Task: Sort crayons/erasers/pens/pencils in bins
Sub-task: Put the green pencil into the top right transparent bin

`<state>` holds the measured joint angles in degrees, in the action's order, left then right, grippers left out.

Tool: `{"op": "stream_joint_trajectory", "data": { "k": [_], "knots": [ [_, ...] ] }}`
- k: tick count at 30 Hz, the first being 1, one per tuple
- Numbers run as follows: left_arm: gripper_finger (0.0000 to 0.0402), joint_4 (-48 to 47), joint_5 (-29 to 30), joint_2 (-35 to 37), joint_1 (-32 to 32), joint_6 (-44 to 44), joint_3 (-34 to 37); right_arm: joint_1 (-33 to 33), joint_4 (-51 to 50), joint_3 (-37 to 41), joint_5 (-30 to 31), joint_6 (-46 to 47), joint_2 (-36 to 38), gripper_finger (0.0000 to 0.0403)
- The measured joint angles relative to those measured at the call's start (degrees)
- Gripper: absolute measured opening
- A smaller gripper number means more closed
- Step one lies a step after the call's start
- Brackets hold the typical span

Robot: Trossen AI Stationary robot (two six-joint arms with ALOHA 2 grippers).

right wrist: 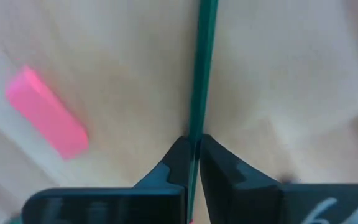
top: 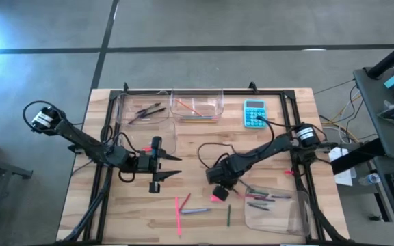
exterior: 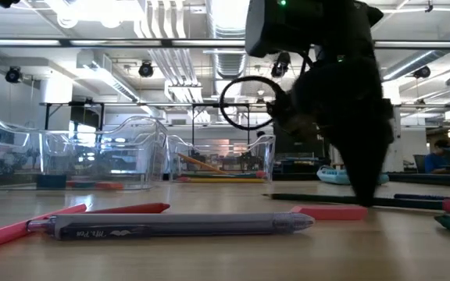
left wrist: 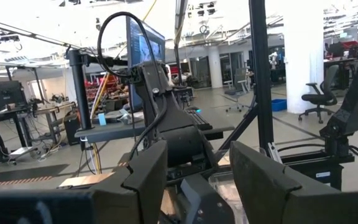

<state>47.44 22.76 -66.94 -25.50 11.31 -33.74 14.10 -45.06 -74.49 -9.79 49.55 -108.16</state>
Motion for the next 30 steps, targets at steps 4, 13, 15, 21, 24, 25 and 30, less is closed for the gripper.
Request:
{"op": "stream_joint_trajectory", "data": {
  "k": [4,13,15,21,24,25,30],
  "knots": [
    [0.0161,0.00,0.00,0.00,-0.02,0.01,0.00,-0.42,6.61,0.05,4.90,-0.12,1.59,0.0014],
    [0.0161,0.04,-0.02,0.13,-0.02,-0.44,0.00,-1.20,13.15,0.02,9.14,-4.29,5.38,0.0013],
    [0.0161,0.04,0.00,0.19,-0.10,-0.48,-0.08,-2.03,14.18,0.01,12.00,-6.98,6.70,0.0013],
    [0.0161,0.09,-0.04,0.22,-0.13,-0.53,-0.37,-8.21,14.33,-1.78,22.35,-21.71,12.14,0.0013],
    [0.0161,0.07,-0.03,0.22,-0.13,-0.53,-0.37,-13.99,14.78,-4.47,25.09,-32.78,14.16,0.0013],
    [0.0161,0.09,-0.03,0.18,-0.13,-0.53,-0.37,-16.25,15.04,-5.42,25.11,-36.14,14.38,0.0013],
    [0.0161,0.07,-0.02,0.00,-0.15,-0.50,-0.37,-26.94,17.26,-10.99,25.29,-47.35,13.48,0.0012]
  ]
}}
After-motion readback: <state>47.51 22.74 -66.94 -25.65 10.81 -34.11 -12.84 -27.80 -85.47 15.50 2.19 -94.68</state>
